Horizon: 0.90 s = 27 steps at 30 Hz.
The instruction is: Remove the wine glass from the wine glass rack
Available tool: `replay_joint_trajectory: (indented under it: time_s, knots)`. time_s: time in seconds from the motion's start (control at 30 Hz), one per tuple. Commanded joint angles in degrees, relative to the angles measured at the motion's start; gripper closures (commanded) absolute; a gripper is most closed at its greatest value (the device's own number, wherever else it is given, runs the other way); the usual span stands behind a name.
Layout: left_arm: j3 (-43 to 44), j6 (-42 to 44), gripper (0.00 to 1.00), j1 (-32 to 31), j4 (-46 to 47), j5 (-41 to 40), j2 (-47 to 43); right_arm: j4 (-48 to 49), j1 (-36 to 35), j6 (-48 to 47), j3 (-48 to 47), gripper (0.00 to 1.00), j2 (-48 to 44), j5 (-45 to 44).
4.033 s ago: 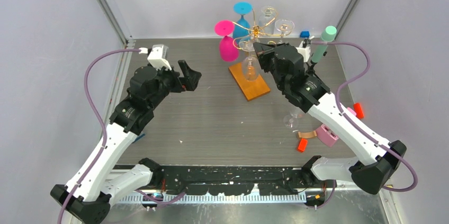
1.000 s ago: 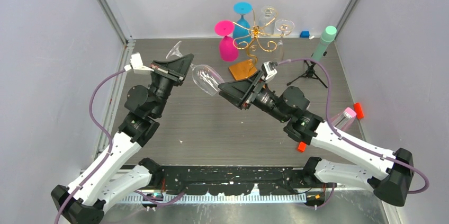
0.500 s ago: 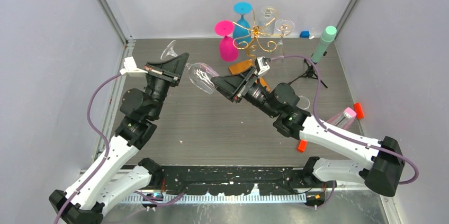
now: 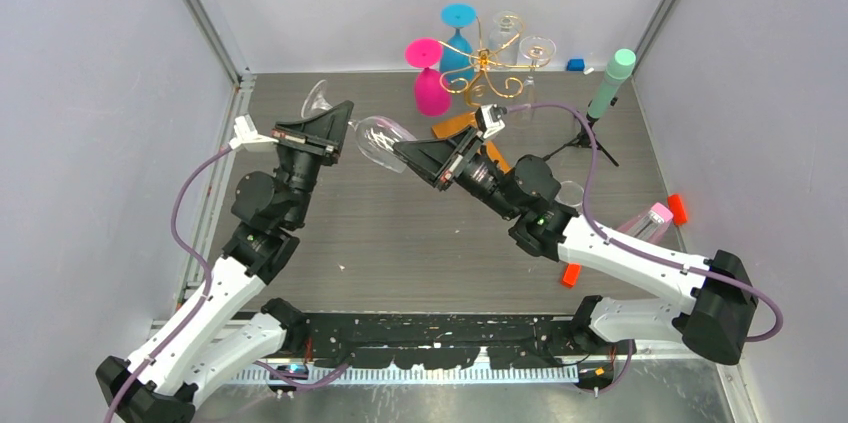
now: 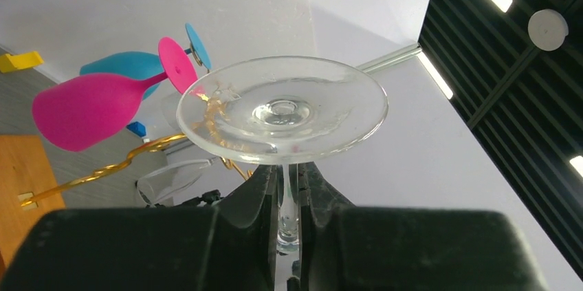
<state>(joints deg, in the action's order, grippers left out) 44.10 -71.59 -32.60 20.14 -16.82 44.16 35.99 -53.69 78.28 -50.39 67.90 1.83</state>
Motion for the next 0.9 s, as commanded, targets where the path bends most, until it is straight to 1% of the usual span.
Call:
replay_joint_trajectory:
  time_s: [0.0,0.1,0.2,0.27,0.37,0.43,0.57,0.63,0.73,0.77,0.83,0.87]
  knots:
    - [0.1,0.7,0.83,0.0,2.3,-0.5,-1.1,4.6,-0.4,0.2,-2.3,0.92,-0.3,-1.6]
    - [0.3,0.9,0.69,0.0,0.0,-1.5,-1.9,3.2,-0.4,0.2,-2.5,0.99,-0.3,-2.6]
    - [0.2,1.7,0.57,0.0,-1.7,-1.8,-2.8,2.7,-0.4,-0.2,-2.2,1.00,-0.8,-4.5]
    - [0.4,2.8,0.46,0.0,-2.7,-1.2,-3.0,2.7,-0.4,-0.9,-2.1,1.00,-1.2,-5.3]
    - [0.6,5.0,0.26,0.0,-4.7,0.8,-3.4,2.4,-0.4,-2.2,-2.2,1.00,-1.7,-6.2]
    - [0.5,6.6,0.17,0.1,-7.0,3.3,-3.6,1.5,-0.4,-3.3,-2.3,1.00,-2.4,-6.8]
    - [-0.6,10.4,0.06,0.1,-12.0,7.4,-4.2,-5.2,-0.4,-6.9,-3.5,1.00,-5.1,-9.2]
    - [-1.4,13.7,0.01,0.1,-13.1,10.4,-4.8,-11.9,-0.4,-9.5,-5.0,1.00,-6.6,-10.8]
    - [-1.3,19.9,0.00,0.1,-15.7,15.7,-6.1,-26.3,-0.4,-15.0,-7.9,1.00,-8.6,-14.2]
    - [-1.1,22.1,0.00,0.1,-17.2,16.4,-6.6,-29.4,-0.4,-16.1,-9.4,1.00,-9.4,-15.8]
    - [-0.8,27.0,0.00,0.1,-20.4,19.2,-7.6,-42.4,-0.4,-20.7,-12.3,1.00,-10.1,-17.8]
    - [-0.3,29.3,0.00,0.1,-22.5,19.7,-7.9,-45.7,-0.4,-21.9,-13.3,1.00,-10.2,-18.4]
